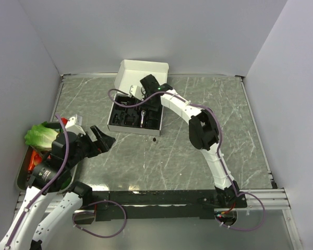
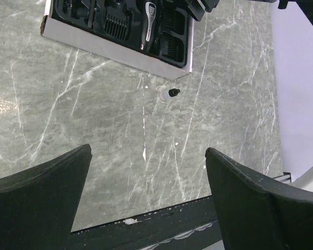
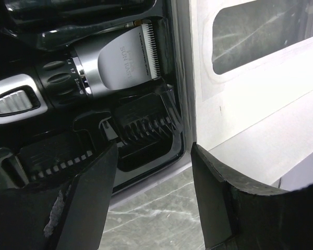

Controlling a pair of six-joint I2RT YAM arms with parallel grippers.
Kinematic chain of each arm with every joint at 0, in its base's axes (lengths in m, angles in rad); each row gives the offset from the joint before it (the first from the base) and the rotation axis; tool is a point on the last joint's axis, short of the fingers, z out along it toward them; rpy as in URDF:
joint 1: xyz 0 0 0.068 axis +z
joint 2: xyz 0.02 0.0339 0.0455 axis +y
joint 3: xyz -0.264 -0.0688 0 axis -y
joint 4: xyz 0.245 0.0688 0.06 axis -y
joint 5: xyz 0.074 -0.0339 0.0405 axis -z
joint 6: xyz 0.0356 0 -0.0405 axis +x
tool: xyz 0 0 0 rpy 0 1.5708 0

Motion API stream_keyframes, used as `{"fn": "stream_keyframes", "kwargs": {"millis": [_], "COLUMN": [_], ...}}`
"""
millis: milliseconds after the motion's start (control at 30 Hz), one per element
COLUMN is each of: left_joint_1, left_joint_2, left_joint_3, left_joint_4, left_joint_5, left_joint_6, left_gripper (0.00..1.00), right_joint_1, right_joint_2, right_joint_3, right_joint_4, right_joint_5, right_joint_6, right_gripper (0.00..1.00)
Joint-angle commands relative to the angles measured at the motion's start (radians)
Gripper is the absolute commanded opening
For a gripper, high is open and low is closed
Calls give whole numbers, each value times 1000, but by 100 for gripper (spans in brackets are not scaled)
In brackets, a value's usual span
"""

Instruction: Sort the hair-cutting tools

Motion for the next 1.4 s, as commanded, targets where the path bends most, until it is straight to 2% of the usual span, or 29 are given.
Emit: {"fn": "stream_keyframes", "kwargs": {"millis": [0,300,400,433,467,633,1033,1367], "left_joint_1": [-2,-2,-2,-2,-2,-2,-2,-2], "left_joint_2": [-14,-19,-19,-19,-21,-24,-21,-4], "left_joint_3": [36,41,47,50,51,56,61,58], "left_joint_4": [-2,4,6,6,6,14,9,27], "left_joint_5": [8,8,6,8,8,6,-41,-46], "left_joint_6": [1,0,1,0,0,-11,-26,-34], "left_gripper": [97,97,97,97,97,97,97,97], "right_joint_1": [27,56,56,57,57,56,-36,-76], "right_joint_2": [-130,-264,-231,-217,-180,-103,-45,29], "right_joint_3": [-2,-38,11,31,79,167,143,191], "right_joint_4": [-4,-6,19,24,16,-9,30,22], "right_joint_5": [16,65,129,140,164,162,7,-36], "right_joint_6": [39,156,236,259,312,473,867,984], "right_gripper": [66,66,45,34,27,0,0,0]}}
